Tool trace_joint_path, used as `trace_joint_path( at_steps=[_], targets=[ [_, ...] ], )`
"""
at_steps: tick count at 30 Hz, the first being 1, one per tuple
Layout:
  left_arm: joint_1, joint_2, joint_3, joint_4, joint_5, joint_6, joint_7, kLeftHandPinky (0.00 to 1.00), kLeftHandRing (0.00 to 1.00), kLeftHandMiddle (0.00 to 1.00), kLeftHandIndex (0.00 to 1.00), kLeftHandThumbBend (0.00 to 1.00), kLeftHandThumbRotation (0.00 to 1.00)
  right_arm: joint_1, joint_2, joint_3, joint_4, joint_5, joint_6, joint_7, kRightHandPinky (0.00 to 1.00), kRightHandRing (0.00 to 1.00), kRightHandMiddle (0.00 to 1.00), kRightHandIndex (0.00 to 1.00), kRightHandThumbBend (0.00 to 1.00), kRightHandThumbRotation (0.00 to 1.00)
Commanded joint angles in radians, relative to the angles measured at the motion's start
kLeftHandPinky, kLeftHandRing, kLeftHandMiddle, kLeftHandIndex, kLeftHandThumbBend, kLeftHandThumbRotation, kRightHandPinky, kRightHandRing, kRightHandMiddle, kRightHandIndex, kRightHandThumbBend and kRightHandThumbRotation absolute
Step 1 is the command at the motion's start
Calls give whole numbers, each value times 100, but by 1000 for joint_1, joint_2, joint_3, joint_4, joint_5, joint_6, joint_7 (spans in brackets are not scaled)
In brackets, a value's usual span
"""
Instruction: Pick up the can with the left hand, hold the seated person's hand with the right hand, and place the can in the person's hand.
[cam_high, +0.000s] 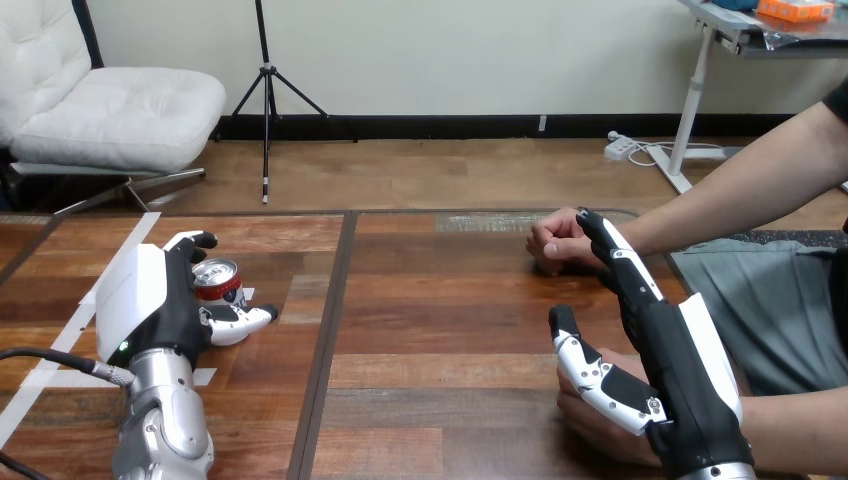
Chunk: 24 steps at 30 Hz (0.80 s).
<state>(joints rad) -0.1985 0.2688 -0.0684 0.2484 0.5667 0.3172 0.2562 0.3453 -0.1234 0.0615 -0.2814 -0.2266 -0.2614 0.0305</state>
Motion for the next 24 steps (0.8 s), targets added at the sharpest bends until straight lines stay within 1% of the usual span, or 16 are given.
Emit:
trace_joint_path(
  at_steps=[1, 5, 11, 18, 24],
  targets=[
    [-82, 15, -5, 22, 7, -29, 27, 64, 76, 81, 80, 73, 6, -40, -11, -14, -43, 9, -6, 3, 100, 99, 98, 95, 13, 2],
    [-86, 17, -6, 28, 6, -31, 30, 63, 76, 81, 80, 73, 7, -38, -14, -16, -45, 11, -4, 5, 100, 99, 98, 95, 13, 3],
    [-94, 16, -5, 43, 3, -38, 40, 63, 76, 82, 81, 73, 8, -40, -16, -20, -37, 13, -17, 4, 100, 98, 97, 95, 13, 4],
    [-102, 14, -3, 57, 1, -45, 55, 63, 77, 82, 82, 73, 8, -37, -17, -21, -45, 11, -7, 6, 98, 97, 97, 95, 14, 5],
    [-105, 13, -5, 59, 6, -37, 67, 63, 77, 82, 81, 73, 9, -35, -17, -22, -47, 14, -9, 10, 97, 97, 97, 94, 14, 6]
  ],
)
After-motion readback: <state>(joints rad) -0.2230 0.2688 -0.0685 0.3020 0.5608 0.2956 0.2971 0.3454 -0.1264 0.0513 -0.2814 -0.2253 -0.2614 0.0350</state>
